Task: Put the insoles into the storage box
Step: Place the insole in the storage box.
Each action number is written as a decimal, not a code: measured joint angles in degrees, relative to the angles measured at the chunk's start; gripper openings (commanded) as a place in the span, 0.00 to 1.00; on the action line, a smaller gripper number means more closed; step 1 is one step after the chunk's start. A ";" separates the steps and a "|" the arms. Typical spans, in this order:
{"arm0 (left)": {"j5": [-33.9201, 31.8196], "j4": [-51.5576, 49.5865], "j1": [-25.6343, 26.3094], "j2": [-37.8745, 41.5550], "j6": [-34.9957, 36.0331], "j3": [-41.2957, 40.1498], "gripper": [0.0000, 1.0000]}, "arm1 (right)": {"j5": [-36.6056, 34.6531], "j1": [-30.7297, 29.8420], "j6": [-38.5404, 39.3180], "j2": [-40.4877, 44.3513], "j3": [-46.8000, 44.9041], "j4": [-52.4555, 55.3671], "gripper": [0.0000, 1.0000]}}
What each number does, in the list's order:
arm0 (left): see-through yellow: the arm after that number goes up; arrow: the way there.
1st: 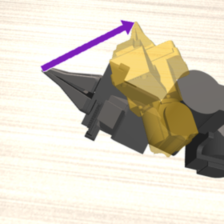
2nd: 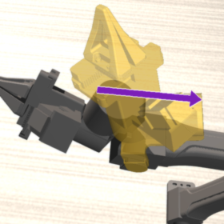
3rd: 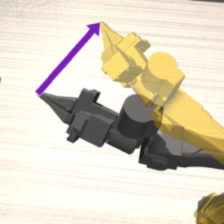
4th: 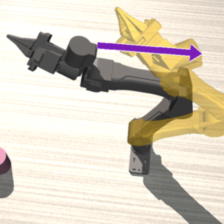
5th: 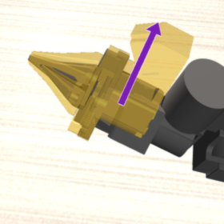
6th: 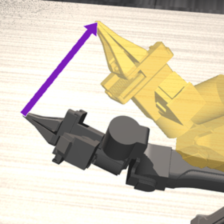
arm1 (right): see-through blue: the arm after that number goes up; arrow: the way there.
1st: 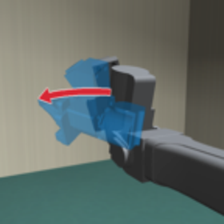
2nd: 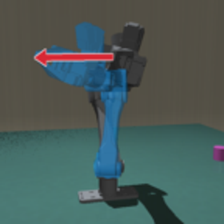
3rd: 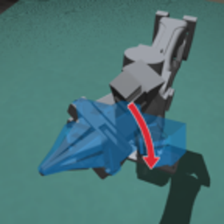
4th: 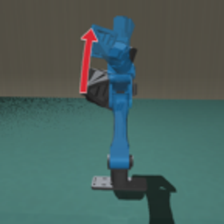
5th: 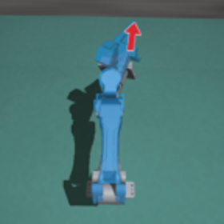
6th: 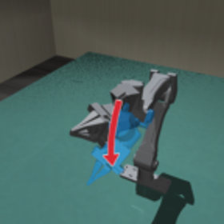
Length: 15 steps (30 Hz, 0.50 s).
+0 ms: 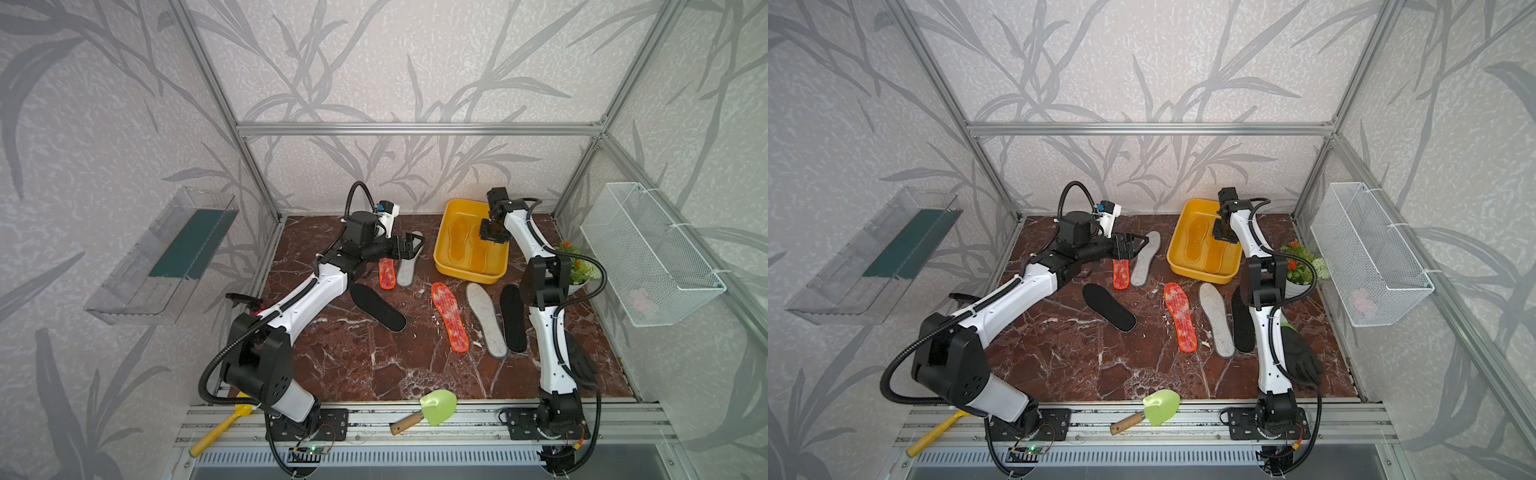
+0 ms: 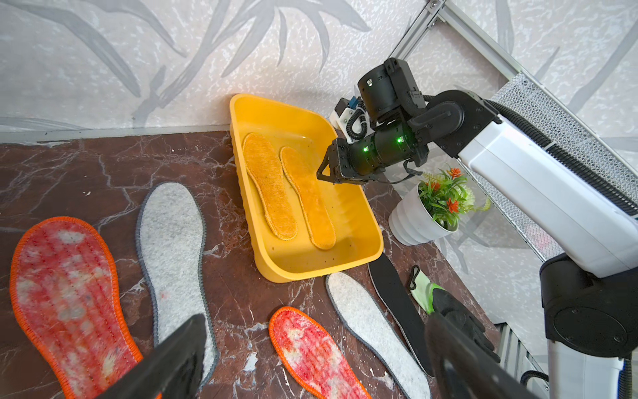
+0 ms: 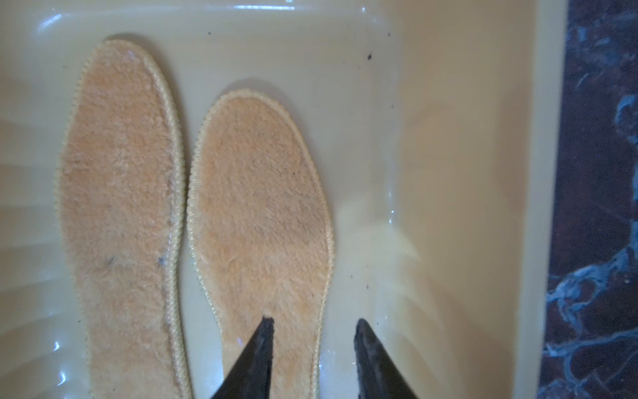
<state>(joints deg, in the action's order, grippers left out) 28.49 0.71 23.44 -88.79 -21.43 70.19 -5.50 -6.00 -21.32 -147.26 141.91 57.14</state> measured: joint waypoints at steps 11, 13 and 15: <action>-11.30 -9.11 -0.31 -0.15 -4.20 0.11 0.99 | 7.65 -0.11 2.60 9.75 -5.07 1.51 0.46; -13.64 -12.85 -0.37 -1.55 -5.57 1.77 0.99 | 9.42 -0.37 3.41 15.76 -9.64 1.16 0.48; -15.28 -16.26 -0.39 -3.50 -6.69 3.82 0.99 | 10.93 -0.55 4.00 22.36 -15.52 0.46 0.49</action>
<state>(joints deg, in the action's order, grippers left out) 13.21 -15.55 23.05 -92.29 -28.12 74.02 5.43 -6.55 -17.32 -124.90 126.39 57.60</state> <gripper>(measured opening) 0.994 0.481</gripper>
